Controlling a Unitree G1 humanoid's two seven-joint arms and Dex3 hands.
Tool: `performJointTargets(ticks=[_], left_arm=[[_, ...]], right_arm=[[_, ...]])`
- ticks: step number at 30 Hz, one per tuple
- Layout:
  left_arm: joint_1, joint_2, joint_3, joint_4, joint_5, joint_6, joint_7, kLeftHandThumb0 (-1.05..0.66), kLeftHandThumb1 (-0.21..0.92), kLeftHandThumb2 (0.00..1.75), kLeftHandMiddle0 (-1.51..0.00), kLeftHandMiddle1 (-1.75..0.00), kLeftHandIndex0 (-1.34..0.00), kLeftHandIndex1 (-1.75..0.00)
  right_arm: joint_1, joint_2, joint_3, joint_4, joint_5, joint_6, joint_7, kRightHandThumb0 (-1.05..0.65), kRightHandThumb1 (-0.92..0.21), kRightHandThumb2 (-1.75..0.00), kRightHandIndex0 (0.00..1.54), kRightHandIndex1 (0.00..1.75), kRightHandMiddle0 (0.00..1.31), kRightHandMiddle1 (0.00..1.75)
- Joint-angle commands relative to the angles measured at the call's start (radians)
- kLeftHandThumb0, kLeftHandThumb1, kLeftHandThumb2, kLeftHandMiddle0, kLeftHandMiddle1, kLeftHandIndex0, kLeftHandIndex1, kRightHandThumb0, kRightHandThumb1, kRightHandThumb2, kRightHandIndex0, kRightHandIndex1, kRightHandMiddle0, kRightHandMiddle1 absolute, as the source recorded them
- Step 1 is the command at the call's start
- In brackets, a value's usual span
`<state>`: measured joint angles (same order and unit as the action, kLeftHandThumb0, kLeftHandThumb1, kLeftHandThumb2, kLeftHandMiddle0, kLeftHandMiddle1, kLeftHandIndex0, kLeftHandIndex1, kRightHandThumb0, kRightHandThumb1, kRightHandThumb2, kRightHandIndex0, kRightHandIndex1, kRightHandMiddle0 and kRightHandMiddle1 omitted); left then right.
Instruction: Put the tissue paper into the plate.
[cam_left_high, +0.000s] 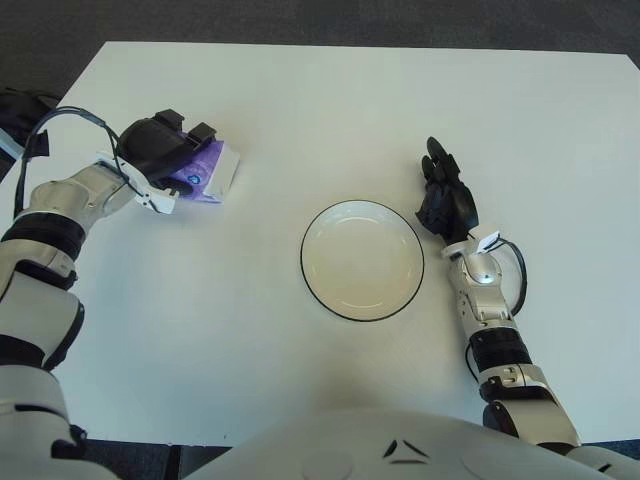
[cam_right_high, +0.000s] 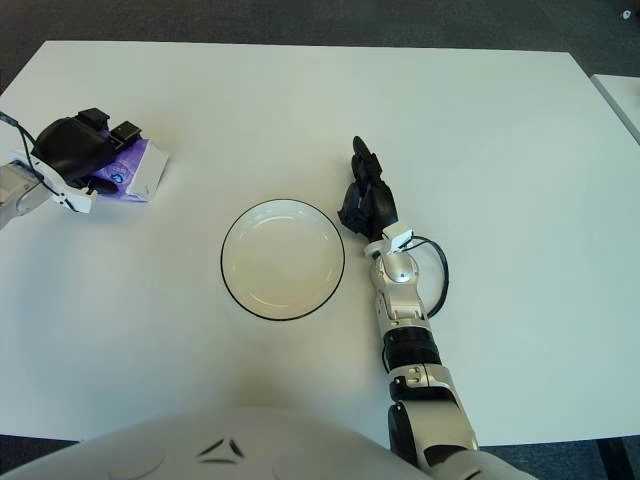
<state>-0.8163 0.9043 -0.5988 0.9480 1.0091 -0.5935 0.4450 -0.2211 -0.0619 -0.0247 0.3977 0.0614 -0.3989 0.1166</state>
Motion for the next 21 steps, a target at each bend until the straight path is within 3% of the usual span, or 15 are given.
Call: performJointTargets(ticks=[1, 11, 21], left_arm=[[0.009, 0.016, 0.023, -0.027, -0.049, -0.062, -0.070, -0.46, 0.36, 1.26, -1.19, -1.75, -0.58, -1.75], [-0.049, 0.043, 0.161, -0.124, -0.223, -0.178, -0.168, -0.47, 0.34, 1.29, -1.16, -1.75, -0.59, -1.75], [-0.047, -0.011, 0.302, -0.408, -0.290, -0.124, -0.187, -0.45, 0.36, 1.25, -1.13, -1.75, -0.57, -1.75]], right_arm=[[0.140, 0.009, -0.001, 0.159, -0.007, 0.096, 0.001, -0.82, -0.92, -1.03, 0.09, 0.01, 0.00, 0.16], [0.135, 0.005, -0.002, 0.170, -0.009, 0.098, -0.001, -0.81, -0.92, -1.02, 0.10, 0.01, 0.00, 0.17], [0.129, 0.004, -0.001, 0.172, -0.012, 0.113, -0.004, -0.80, -0.92, -1.02, 0.10, 0.01, 0.00, 0.17]])
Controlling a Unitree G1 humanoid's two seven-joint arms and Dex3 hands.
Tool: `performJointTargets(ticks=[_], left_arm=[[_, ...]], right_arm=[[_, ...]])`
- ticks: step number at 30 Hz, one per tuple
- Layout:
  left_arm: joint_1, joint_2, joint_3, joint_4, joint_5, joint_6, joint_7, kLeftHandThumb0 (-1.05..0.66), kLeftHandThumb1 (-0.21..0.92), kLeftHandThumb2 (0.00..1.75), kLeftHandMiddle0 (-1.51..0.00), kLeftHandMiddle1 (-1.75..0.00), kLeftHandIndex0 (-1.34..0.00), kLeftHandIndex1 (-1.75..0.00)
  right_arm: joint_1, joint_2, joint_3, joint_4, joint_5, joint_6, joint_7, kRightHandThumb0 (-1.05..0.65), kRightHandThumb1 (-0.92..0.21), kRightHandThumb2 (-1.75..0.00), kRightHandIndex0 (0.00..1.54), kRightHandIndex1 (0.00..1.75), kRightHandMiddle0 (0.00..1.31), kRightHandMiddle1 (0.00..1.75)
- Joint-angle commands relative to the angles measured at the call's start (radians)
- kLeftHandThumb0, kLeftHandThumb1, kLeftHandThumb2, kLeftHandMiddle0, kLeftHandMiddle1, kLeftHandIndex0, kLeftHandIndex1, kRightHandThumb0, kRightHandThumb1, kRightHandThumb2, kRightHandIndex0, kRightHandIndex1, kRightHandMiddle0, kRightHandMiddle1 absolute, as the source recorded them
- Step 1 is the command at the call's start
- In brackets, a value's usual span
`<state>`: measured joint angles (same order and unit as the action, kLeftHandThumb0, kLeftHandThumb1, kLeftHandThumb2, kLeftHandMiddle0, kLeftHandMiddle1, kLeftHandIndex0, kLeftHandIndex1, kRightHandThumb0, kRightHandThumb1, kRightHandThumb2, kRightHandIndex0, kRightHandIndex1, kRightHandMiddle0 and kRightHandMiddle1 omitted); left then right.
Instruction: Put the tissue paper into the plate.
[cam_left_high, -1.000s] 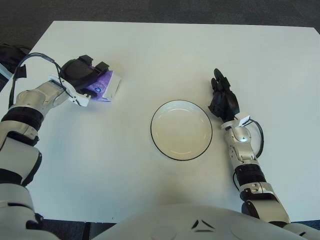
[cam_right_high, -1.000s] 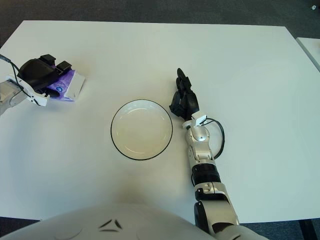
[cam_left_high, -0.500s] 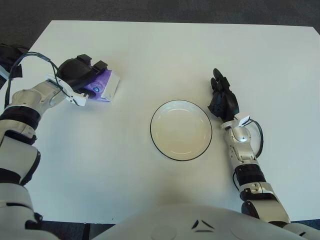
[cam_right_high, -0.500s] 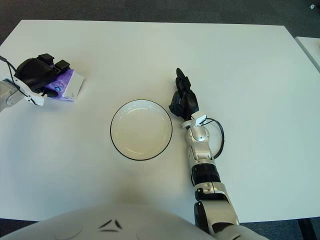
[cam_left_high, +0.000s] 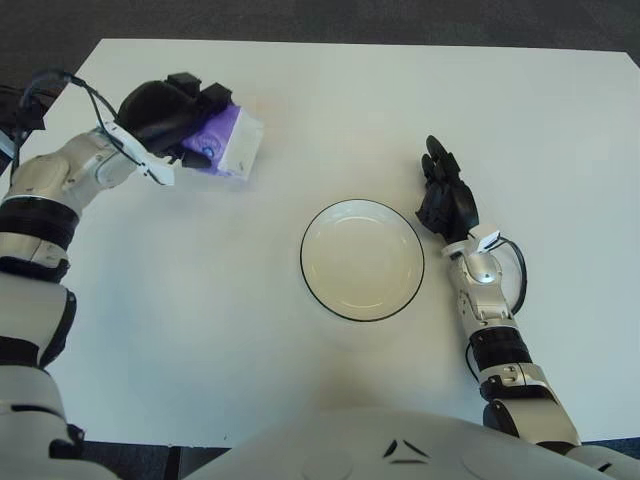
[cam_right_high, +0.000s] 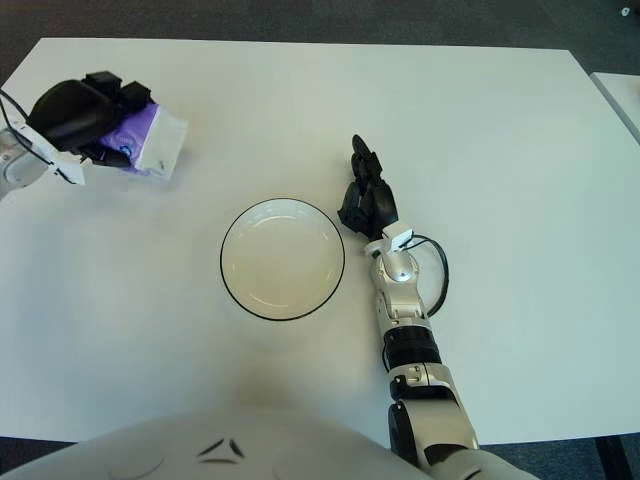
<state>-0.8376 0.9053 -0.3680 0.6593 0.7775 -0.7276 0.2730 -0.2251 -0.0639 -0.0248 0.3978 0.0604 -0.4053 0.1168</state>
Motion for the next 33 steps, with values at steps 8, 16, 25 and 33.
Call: performJointTargets(ticks=[8, 16, 25, 33], left_arm=[[0.019, -0.069, 0.121, -0.263, -0.177, 0.044, -0.147, -0.45, 0.39, 1.22, -1.13, -1.75, -0.55, -1.75], [0.022, -0.111, 0.135, -0.335, -0.258, 0.041, -0.252, -0.45, 0.38, 1.23, -1.12, -1.75, -0.55, -1.75], [0.041, -0.132, 0.163, -0.405, -0.271, 0.056, -0.310, -0.45, 0.37, 1.25, -1.13, -1.75, -0.57, -1.75], [0.054, -0.156, 0.165, -0.447, -0.254, 0.050, -0.332, -0.45, 0.36, 1.26, -1.14, -1.75, -0.57, -1.75]], right_arm=[[0.132, 0.006, 0.001, 0.175, -0.017, 0.113, -0.008, -0.78, -0.92, -1.02, 0.10, 0.01, 0.00, 0.18], [0.132, 0.008, 0.003, 0.182, -0.020, 0.105, -0.011, -0.78, -0.92, -1.01, 0.10, 0.01, 0.00, 0.18], [0.129, 0.011, 0.006, 0.190, -0.028, 0.102, -0.022, -0.77, -0.92, -1.00, 0.10, 0.01, 0.00, 0.19], [0.124, 0.014, 0.006, 0.200, -0.024, 0.095, -0.026, -0.77, -0.92, -1.00, 0.11, 0.01, 0.00, 0.20]])
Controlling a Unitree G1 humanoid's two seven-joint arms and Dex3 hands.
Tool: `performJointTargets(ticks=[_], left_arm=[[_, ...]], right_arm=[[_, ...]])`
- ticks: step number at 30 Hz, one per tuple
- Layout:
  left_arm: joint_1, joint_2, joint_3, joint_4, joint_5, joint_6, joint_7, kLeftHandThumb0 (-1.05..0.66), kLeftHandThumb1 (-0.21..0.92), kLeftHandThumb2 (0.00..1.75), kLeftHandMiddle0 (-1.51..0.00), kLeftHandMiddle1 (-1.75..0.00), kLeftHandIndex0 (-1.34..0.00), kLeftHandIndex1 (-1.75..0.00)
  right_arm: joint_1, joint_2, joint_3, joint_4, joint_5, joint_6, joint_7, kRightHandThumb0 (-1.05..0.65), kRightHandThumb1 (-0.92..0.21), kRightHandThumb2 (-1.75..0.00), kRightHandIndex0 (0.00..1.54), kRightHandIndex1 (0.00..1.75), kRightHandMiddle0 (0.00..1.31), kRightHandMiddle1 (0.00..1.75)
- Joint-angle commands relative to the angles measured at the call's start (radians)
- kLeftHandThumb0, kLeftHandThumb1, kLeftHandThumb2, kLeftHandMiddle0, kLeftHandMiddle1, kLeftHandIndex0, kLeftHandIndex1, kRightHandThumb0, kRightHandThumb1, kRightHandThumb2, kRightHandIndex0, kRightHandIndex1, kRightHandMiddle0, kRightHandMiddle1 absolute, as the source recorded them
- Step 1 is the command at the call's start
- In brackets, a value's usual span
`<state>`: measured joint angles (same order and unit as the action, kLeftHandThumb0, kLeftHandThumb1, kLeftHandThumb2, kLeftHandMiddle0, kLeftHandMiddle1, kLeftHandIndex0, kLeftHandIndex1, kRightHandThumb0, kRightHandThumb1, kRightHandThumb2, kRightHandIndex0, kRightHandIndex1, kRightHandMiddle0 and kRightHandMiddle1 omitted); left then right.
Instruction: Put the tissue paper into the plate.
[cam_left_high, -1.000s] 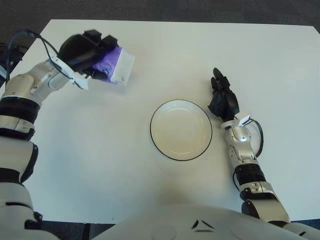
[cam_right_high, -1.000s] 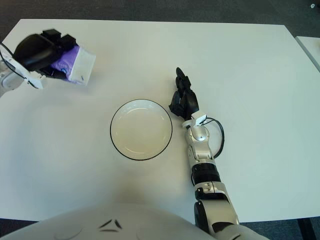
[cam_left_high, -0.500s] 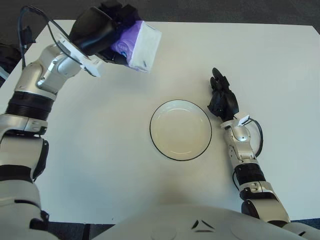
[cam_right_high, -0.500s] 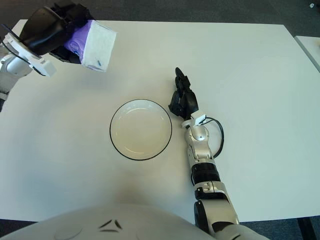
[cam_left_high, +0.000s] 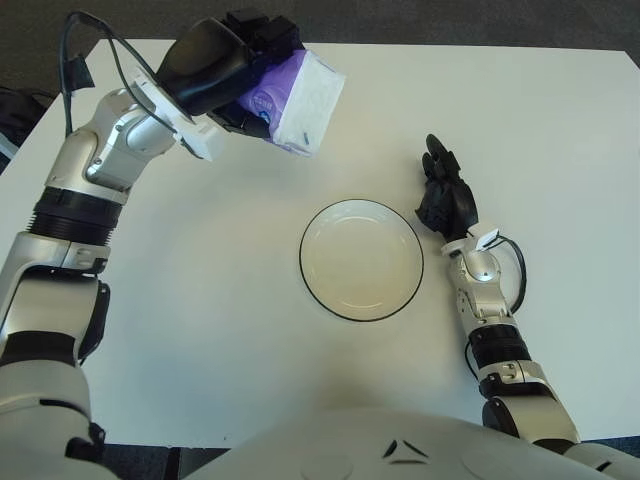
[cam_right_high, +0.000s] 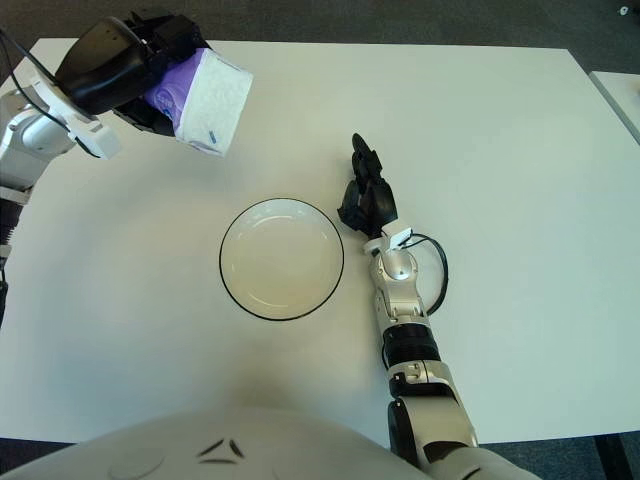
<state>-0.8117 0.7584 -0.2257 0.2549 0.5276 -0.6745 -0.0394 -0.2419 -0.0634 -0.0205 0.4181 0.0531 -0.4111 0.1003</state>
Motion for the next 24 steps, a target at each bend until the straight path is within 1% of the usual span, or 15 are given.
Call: performJointTargets(ticks=[1, 4, 7, 9, 11, 14, 18, 24], left_arm=[[0.028, -0.010, 0.022, -0.046, -0.003, -0.004, -0.026, -0.46, 0.35, 1.26, -1.14, -1.75, -0.58, -1.75], [0.017, -0.012, -0.003, -0.051, 0.010, -0.036, -0.051, -0.46, 0.34, 1.28, -1.14, -1.75, -0.58, -1.75], [0.007, -0.045, -0.040, -0.045, 0.055, -0.057, -0.048, -0.46, 0.34, 1.28, -1.13, -1.75, -0.59, -1.75], [-0.004, -0.089, -0.077, -0.012, 0.095, -0.081, -0.025, -0.46, 0.34, 1.29, -1.13, -1.75, -0.59, -1.75], [-0.009, -0.115, -0.094, 0.008, 0.118, -0.096, -0.014, -0.46, 0.33, 1.29, -1.13, -1.75, -0.59, -1.75], [-0.018, -0.111, -0.087, 0.014, 0.080, -0.129, -0.048, -0.46, 0.33, 1.29, -1.13, -1.75, -0.59, -1.75], [-0.018, -0.110, -0.100, -0.059, -0.006, -0.125, -0.164, -0.46, 0.33, 1.29, -1.13, -1.75, -0.59, -1.75], [-0.014, -0.118, -0.099, -0.097, -0.036, -0.152, -0.223, -0.46, 0.34, 1.29, -1.13, -1.75, -0.59, -1.75]], right_arm=[[0.141, 0.013, 0.002, 0.181, -0.016, 0.100, -0.010, -0.77, -0.92, -1.00, 0.11, 0.01, 0.00, 0.20], [0.141, 0.014, 0.001, 0.182, -0.017, 0.098, -0.012, -0.77, -0.92, -1.00, 0.11, 0.01, 0.00, 0.21], [0.139, 0.014, 0.001, 0.185, -0.018, 0.096, -0.015, -0.77, -0.92, -1.00, 0.11, 0.01, 0.00, 0.21], [0.136, 0.014, 0.001, 0.189, -0.019, 0.093, -0.016, -0.77, -0.92, -1.00, 0.11, 0.00, 0.00, 0.21], [0.136, 0.014, 0.002, 0.192, -0.019, 0.089, -0.017, -0.77, -0.92, -1.00, 0.11, 0.00, 0.00, 0.21], [0.135, 0.014, 0.002, 0.195, -0.019, 0.085, -0.018, -0.77, -0.92, -0.99, 0.11, 0.00, 0.00, 0.21], [0.132, 0.012, 0.004, 0.199, -0.020, 0.088, -0.018, -0.77, -0.92, -0.99, 0.10, 0.00, 0.00, 0.20], [0.132, 0.012, 0.006, 0.198, -0.021, 0.095, -0.020, -0.77, -0.92, -0.99, 0.09, 0.00, 0.00, 0.19]])
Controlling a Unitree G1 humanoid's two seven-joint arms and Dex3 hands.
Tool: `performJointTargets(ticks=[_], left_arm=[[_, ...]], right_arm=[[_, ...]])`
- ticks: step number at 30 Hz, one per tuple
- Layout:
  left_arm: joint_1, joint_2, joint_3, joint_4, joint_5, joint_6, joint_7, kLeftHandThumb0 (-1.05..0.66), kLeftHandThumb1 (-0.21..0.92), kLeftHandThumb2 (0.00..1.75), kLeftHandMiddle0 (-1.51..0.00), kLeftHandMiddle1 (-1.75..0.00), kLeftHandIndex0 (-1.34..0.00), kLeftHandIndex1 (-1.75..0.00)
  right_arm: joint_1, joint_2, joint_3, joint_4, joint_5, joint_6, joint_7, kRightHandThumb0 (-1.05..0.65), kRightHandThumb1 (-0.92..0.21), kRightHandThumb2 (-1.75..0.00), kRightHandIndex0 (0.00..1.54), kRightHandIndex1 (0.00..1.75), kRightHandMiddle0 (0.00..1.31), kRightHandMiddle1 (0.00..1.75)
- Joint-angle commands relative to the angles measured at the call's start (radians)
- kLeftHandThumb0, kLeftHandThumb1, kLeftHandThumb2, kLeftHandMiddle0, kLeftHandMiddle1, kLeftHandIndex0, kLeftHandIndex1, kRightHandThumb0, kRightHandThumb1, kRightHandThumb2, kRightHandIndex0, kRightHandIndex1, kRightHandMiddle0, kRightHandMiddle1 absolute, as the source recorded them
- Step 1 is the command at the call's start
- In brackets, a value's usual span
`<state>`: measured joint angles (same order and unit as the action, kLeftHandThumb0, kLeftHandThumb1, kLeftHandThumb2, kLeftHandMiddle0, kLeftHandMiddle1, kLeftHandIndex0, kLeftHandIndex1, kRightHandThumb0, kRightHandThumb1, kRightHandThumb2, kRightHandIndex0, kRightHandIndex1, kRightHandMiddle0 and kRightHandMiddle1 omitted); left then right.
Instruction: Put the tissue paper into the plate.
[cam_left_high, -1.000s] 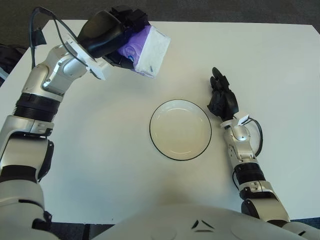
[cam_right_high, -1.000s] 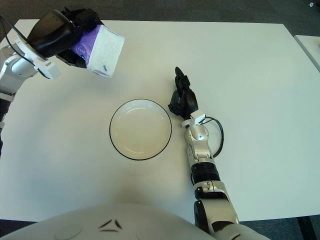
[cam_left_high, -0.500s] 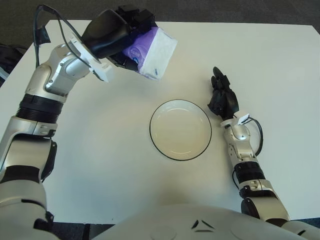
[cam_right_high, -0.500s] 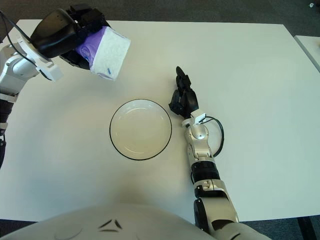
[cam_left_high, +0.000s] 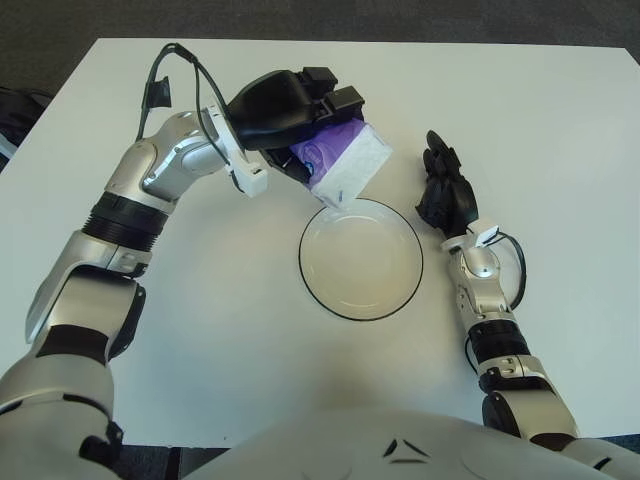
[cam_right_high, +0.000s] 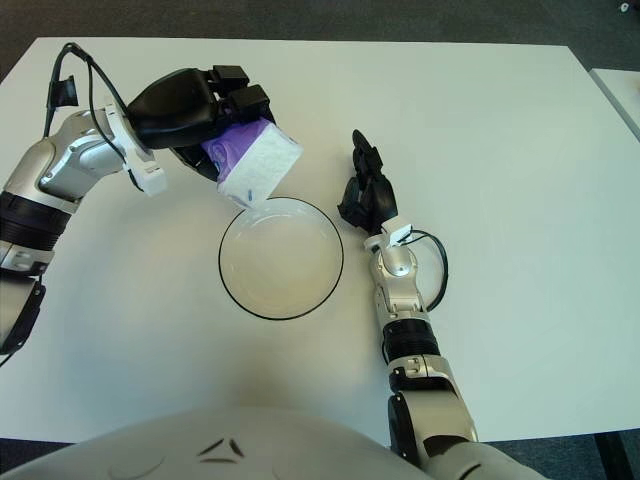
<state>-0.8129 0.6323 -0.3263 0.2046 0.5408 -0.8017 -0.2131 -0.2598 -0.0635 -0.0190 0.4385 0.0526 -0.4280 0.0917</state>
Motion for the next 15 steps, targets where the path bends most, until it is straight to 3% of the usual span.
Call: performJointTargets(ticks=[1, 9, 15], left_arm=[[-0.020, 0.010, -0.004, -0.053, -0.047, -0.036, -0.063, -0.46, 0.34, 1.28, -1.13, -1.75, -0.59, -1.75], [-0.049, 0.021, -0.031, -0.083, -0.064, -0.051, -0.194, -0.45, 0.36, 1.25, -1.13, -1.75, -0.57, -1.75], [-0.016, 0.006, -0.037, -0.147, -0.076, -0.002, -0.264, -0.44, 0.38, 1.23, -1.13, -1.75, -0.55, -1.75]], right_arm=[[0.152, 0.012, 0.004, 0.176, -0.021, 0.112, -0.012, -0.77, -0.92, -0.99, 0.09, 0.00, 0.00, 0.19], [0.186, 0.016, 0.010, 0.131, -0.021, 0.106, -0.015, -0.79, -0.92, -0.97, 0.06, 0.00, 0.00, 0.19], [0.204, 0.027, 0.017, 0.093, -0.031, 0.085, -0.034, -0.77, -0.92, -0.94, 0.08, 0.01, 0.00, 0.26]])
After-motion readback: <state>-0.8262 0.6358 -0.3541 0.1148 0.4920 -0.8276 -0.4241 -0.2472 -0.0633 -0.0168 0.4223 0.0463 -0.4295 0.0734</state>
